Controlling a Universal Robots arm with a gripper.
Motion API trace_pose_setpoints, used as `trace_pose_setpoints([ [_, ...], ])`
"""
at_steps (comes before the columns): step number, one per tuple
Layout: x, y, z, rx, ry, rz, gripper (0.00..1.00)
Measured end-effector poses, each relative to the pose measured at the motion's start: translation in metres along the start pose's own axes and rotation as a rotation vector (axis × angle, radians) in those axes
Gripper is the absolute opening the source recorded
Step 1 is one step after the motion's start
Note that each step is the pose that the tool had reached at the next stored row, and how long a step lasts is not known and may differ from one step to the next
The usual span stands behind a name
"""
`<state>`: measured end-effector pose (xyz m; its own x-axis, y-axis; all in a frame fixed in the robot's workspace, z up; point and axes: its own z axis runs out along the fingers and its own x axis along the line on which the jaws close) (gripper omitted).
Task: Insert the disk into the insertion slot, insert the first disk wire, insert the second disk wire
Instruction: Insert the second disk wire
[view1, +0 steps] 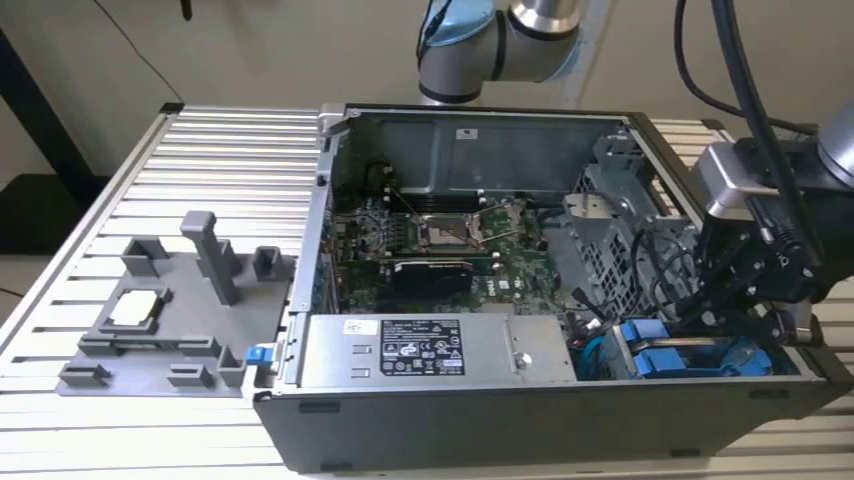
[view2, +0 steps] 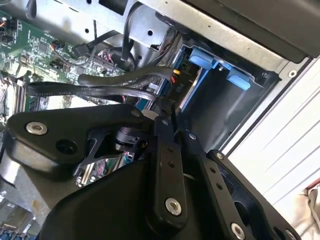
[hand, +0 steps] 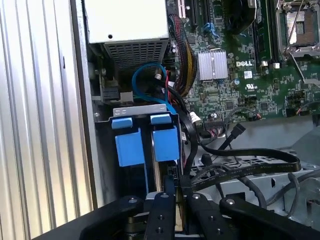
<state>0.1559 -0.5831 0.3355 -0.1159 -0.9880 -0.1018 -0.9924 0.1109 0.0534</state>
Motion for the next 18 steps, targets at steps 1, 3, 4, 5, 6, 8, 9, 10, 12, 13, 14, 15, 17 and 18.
trace_pose_setpoints([
  [1, 0.0, 0.0, 0.0005, 0.0002, -0.0012, 0.001, 0.16],
  [3, 0.0001, 0.0, 0.001, 0.0002, -0.0017, 0.003, 0.17],
  [4, 0.0001, 0.0, 0.0007, 0.0002, -0.0014, 0.003, 0.24],
  [5, 0.0001, 0.0002, 0.0001, 0.0002, -0.001, 0.004, 0.24],
  [6, -0.0001, 0.0002, -0.0008, 0.0, -0.001, 0.004, 0.24],
  [8, -0.0004, 0.0004, -0.0039, -0.0001, -0.0012, 0.004, 0.24],
  [9, -0.0008, 0.0005, -0.0062, 0.0, -0.0008, 0.004, 0.24],
  [10, -0.0011, 0.0007, -0.008, 0.0, -0.0009, 0.004, 0.24],
  [12, -0.0018, 0.0009, -0.0114, 0.0, -0.0008, 0.004, 0.24],
  [13, -0.0022, 0.0011, -0.0136, 0.0, -0.0008, 0.004, 0.24],
  [14, -0.0027, 0.0012, -0.0163, 0.0, -0.0007, 0.004, 0.24],
  [15, -0.0031, 0.0013, -0.0194, 0.0, -0.0008, 0.004, 0.24],
  [17, -0.0037, 0.0016, -0.0247, 0.0, -0.0007, 0.004, 0.24],
  [18, -0.0039, 0.0017, -0.0265, 0.0, -0.0007, 0.004, 0.24],
])
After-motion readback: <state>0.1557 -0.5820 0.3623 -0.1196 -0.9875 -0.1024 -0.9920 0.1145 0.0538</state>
